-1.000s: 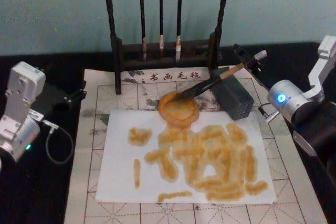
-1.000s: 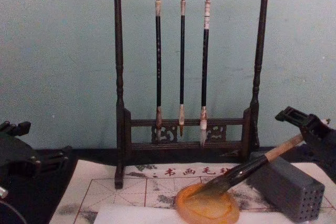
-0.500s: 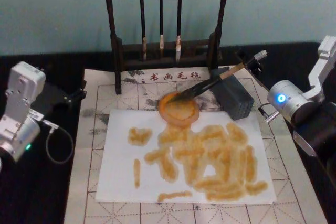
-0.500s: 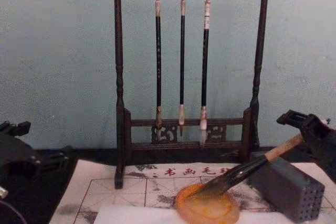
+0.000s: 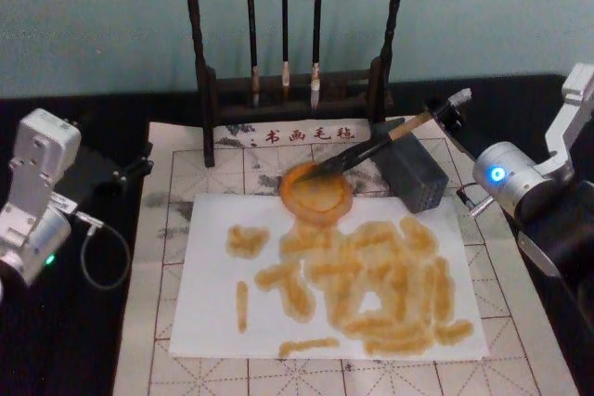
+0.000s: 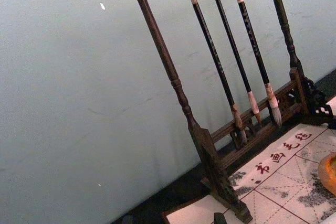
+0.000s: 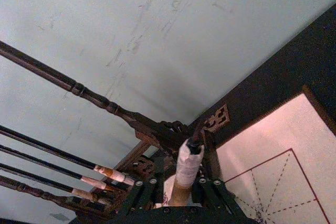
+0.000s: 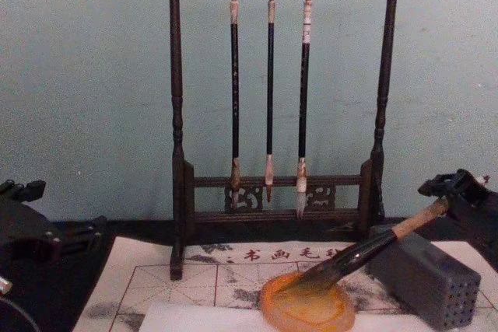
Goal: Pick up the brush from the inkstone, write on the paper, then place the brush back to its original position.
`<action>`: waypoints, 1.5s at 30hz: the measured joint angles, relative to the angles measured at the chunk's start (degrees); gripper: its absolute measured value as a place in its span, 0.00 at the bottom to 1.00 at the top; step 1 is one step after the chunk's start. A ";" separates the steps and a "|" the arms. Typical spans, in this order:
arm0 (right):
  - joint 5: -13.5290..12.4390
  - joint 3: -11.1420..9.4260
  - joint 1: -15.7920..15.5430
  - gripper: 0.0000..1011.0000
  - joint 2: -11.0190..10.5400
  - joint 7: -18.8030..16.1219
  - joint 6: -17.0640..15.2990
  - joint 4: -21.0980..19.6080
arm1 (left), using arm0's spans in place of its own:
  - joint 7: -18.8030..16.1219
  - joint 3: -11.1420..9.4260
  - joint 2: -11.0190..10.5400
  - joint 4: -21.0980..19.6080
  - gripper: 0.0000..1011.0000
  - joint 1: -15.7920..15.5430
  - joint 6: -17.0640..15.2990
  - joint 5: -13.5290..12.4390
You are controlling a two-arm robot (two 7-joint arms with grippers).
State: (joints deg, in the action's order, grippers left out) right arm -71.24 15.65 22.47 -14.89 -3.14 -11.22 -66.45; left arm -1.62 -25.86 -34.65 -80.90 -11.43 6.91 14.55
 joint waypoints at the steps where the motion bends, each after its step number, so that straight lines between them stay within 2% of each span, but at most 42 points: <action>1: 0.01 0.00 0.00 0.30 0.00 0.00 0.00 0.00 | 0.00 0.00 0.00 0.00 0.99 0.00 0.00 0.00; 2: 0.01 0.00 0.00 0.28 0.00 0.00 0.00 0.00 | 0.00 0.00 0.00 0.00 0.99 0.00 0.00 0.00; 3: 0.02 0.00 -0.01 0.22 0.00 0.00 0.00 0.00 | 0.00 0.00 0.00 0.00 0.99 0.00 0.00 0.00; 5: 0.02 0.00 0.00 0.18 0.00 -0.01 0.01 -0.01 | 0.00 0.00 0.00 0.00 0.99 0.00 0.00 0.00; 29: 0.04 0.01 -0.01 0.18 0.00 0.00 0.01 0.00 | 0.00 0.00 0.00 0.00 0.99 0.00 0.00 0.00; 35: 0.11 1.20 0.48 0.18 -0.90 -1.88 1.32 -0.26 | 0.00 0.00 0.00 0.00 0.99 0.00 0.00 0.00; 45: 2.30 3.67 2.09 0.18 -2.58 -5.36 3.11 -1.43 | 0.00 0.00 0.00 0.00 0.99 0.00 0.00 0.00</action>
State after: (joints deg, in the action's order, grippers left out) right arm -68.94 19.32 24.56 -17.47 -8.50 -8.11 -67.88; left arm -1.62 -25.86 -34.65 -80.90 -11.43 6.91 14.55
